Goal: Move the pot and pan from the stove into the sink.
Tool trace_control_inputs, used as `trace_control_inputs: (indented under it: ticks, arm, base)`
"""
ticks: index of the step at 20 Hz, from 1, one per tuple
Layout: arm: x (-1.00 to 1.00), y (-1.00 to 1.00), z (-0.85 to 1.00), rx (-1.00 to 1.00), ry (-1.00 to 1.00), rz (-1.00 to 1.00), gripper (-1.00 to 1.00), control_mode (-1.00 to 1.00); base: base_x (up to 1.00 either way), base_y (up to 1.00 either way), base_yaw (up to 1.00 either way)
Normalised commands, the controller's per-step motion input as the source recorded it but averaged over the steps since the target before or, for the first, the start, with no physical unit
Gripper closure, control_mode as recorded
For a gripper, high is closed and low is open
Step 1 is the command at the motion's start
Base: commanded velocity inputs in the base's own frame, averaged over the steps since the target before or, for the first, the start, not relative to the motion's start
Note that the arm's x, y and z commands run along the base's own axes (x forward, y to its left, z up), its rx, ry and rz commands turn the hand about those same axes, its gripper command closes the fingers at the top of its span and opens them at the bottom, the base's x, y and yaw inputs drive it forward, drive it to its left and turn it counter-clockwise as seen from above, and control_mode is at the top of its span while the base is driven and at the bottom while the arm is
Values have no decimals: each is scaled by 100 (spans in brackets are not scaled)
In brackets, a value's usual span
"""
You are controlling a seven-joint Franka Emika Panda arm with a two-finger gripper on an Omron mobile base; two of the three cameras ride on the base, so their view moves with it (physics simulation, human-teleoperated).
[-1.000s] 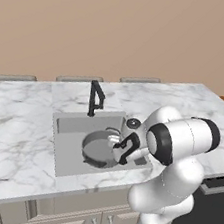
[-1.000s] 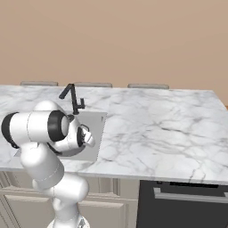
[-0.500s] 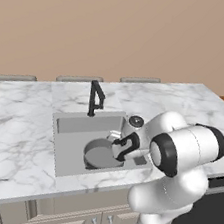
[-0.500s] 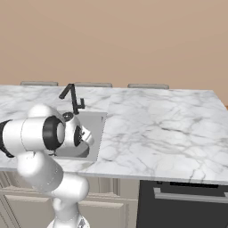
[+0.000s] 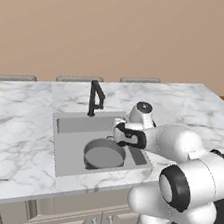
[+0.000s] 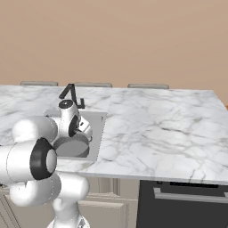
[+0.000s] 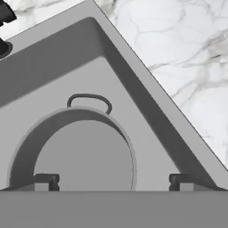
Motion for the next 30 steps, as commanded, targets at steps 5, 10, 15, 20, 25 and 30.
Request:
trace_control_inputs:
  ticks: [5,10,15,20,25,30]
  arm:
    - [-34,0,69,0,12,0,-100,-100]
    - [-59,-7,50,0,13,0,-100,-100]
    - [-71,-15,42,-1,14,0,-100,-100]
    - [-77,-16,31,-4,14,2,-100,-100]
    - [-81,-16,9,-8,13,8,-100,-100]
    - [-87,-17,0,-11,11,12,-100,-100]
  base:
    - [0,0,0]
    - [0,0,0]
    - [0,0,0]
    - [0,0,0]
    - [0,0,0]
    - [0,0,0]
